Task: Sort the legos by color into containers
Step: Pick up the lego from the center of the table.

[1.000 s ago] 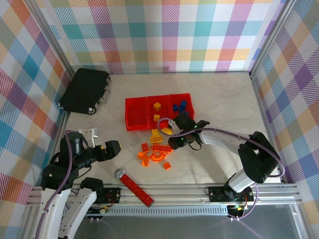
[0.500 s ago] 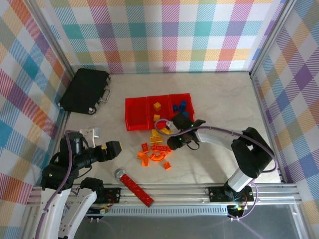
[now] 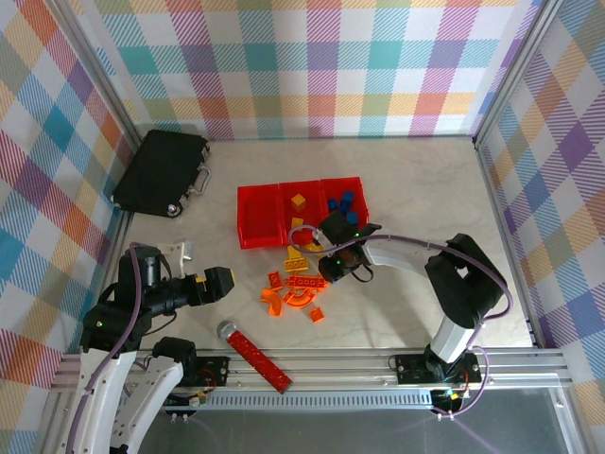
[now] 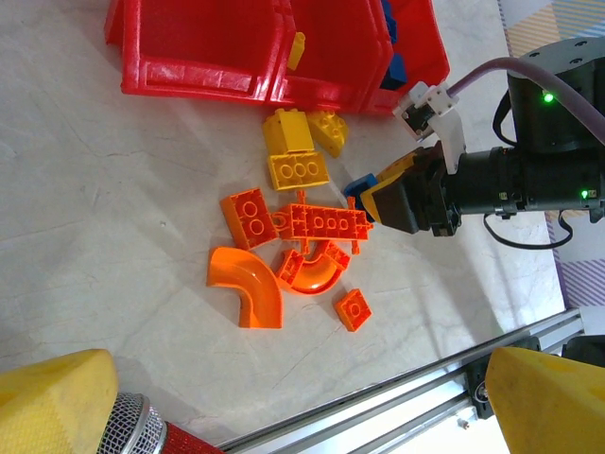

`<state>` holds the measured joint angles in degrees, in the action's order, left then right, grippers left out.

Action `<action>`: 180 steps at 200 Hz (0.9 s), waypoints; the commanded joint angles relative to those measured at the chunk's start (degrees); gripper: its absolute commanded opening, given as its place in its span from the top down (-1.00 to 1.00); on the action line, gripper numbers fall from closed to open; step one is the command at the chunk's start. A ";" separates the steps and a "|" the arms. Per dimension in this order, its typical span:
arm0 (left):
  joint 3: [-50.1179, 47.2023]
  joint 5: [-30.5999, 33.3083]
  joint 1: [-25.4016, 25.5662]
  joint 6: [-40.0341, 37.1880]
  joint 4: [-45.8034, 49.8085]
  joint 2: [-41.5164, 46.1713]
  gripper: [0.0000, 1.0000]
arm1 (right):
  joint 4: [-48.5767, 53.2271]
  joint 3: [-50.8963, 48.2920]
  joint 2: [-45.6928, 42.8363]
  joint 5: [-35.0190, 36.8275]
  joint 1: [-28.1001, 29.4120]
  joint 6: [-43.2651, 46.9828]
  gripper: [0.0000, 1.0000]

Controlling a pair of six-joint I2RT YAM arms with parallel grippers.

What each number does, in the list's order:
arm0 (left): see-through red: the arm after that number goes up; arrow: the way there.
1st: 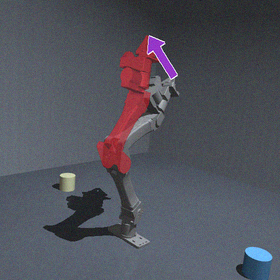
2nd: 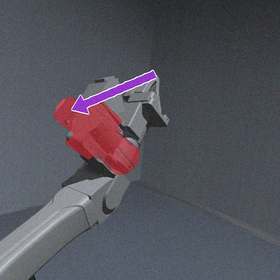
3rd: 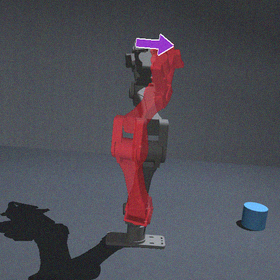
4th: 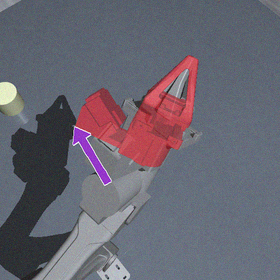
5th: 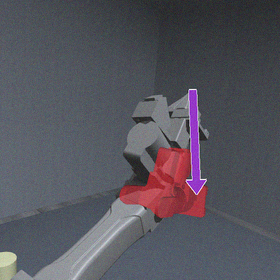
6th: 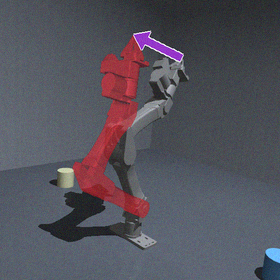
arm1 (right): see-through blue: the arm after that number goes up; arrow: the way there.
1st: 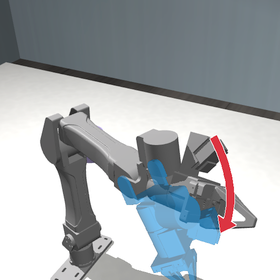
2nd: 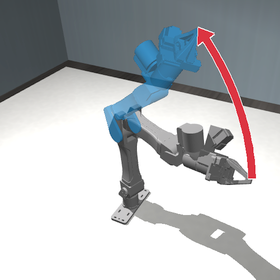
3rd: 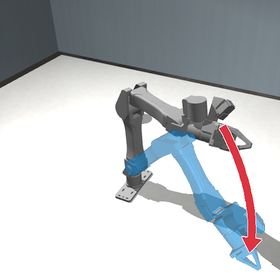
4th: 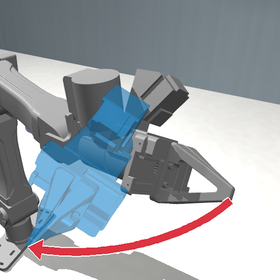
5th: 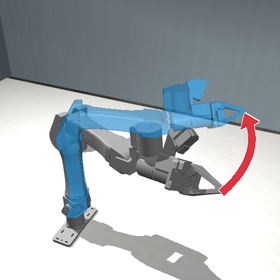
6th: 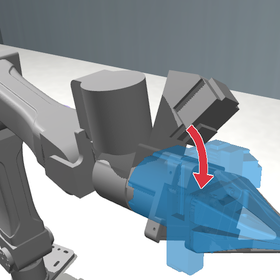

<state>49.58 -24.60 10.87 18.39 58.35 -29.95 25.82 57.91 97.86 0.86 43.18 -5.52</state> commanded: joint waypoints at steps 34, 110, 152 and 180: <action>-0.85 -1.08 0.81 -0.88 -0.67 -0.27 -1.00 | 2.89 0.89 -2.04 2.31 0.33 -0.80 0.50; -1.05 -3.00 1.08 -1.39 -0.82 -1.18 -0.99 | 5.15 0.98 -7.48 5.15 0.35 -3.10 0.60; -1.03 -2.78 1.17 -1.33 -0.91 -1.25 -0.99 | 12.20 9.08 -12.58 13.07 -0.26 -4.40 0.56; -0.98 -2.99 1.17 -1.28 -0.79 -1.64 -0.99 | 17.87 19.78 -10.41 16.95 -3.03 -3.89 0.53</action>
<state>49.17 -26.13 11.42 18.17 58.33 -31.07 37.87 69.41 87.48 12.10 42.33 -8.58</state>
